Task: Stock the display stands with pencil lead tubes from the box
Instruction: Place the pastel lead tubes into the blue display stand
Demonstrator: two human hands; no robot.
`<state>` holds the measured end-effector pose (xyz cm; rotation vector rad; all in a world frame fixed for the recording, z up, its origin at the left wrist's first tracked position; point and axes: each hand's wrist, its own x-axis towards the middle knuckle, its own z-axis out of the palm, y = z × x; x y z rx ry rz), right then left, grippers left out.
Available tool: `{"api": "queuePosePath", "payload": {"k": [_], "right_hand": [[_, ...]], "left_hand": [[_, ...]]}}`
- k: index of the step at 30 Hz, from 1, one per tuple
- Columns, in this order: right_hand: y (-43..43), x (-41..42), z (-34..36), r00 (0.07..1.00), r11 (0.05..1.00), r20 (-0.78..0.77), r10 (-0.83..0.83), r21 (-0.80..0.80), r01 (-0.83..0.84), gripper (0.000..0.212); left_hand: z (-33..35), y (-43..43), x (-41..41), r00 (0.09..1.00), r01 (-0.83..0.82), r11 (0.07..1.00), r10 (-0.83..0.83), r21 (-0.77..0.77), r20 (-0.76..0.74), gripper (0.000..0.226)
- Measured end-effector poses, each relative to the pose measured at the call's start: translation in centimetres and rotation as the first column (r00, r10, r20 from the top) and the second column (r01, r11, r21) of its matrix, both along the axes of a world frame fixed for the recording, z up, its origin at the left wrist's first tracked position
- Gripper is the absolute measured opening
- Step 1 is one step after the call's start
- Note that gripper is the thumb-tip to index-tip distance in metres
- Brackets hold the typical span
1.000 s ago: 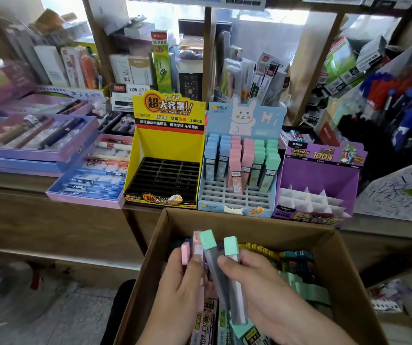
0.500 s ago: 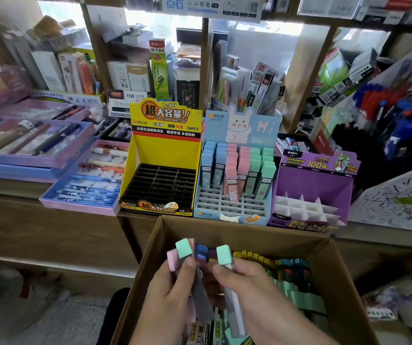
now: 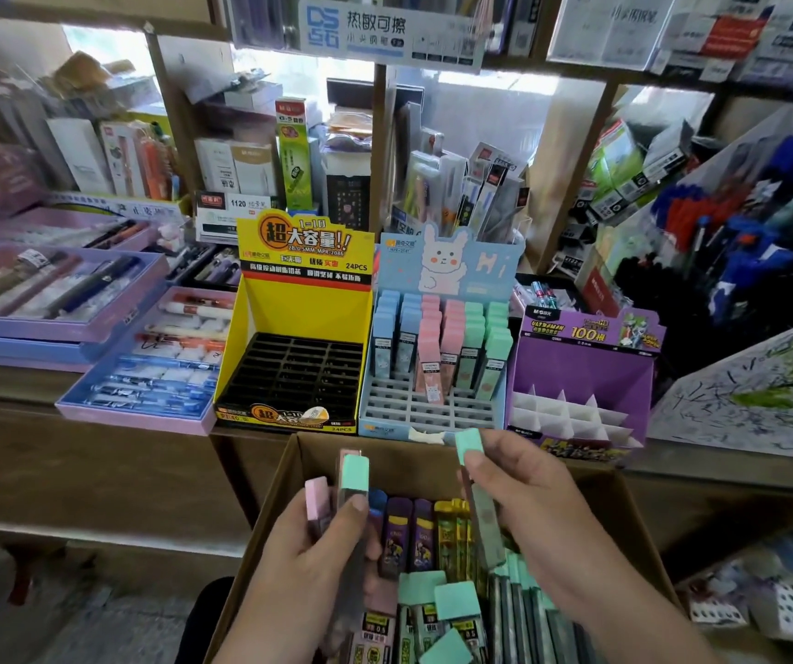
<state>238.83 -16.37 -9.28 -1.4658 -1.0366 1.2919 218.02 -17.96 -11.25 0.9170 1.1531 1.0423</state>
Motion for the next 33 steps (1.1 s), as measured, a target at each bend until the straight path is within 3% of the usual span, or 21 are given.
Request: {"api": "queuePosePath", "payload": {"k": [5, 14, 18, 33], "right_hand": [[1.3, 2.1, 1.4, 0.966, 0.974, 0.242, -0.088, 0.226, 0.033, 0.009], [4.7, 3.8, 3.6, 0.899, 0.878, 0.393, -0.195, 0.479, -0.019, 0.011], [5.8, 3.9, 4.3, 0.88, 0.858, 0.428, -0.205, 0.511, -0.049, 0.014], [9.7, 4.7, 4.3, 0.808, 0.842, 0.545, -0.222, 0.526, -0.124, 0.022]], "left_hand": [[-0.1, 1.8, -0.4, 0.998, 0.058, 0.998, -0.058, 0.028, 0.009, 0.035], [-0.8, 5.4, -0.5, 0.994, 0.106, 0.994, -0.107, 0.032, 0.015, 0.036], [-1.7, 6.5, -0.3, 0.998, 0.06, 0.998, -0.06, -0.009, -0.023, 0.039], [-3.7, 6.9, -0.6, 0.994, 0.049, 0.998, -0.044, -0.039, 0.104, 0.031]]}}
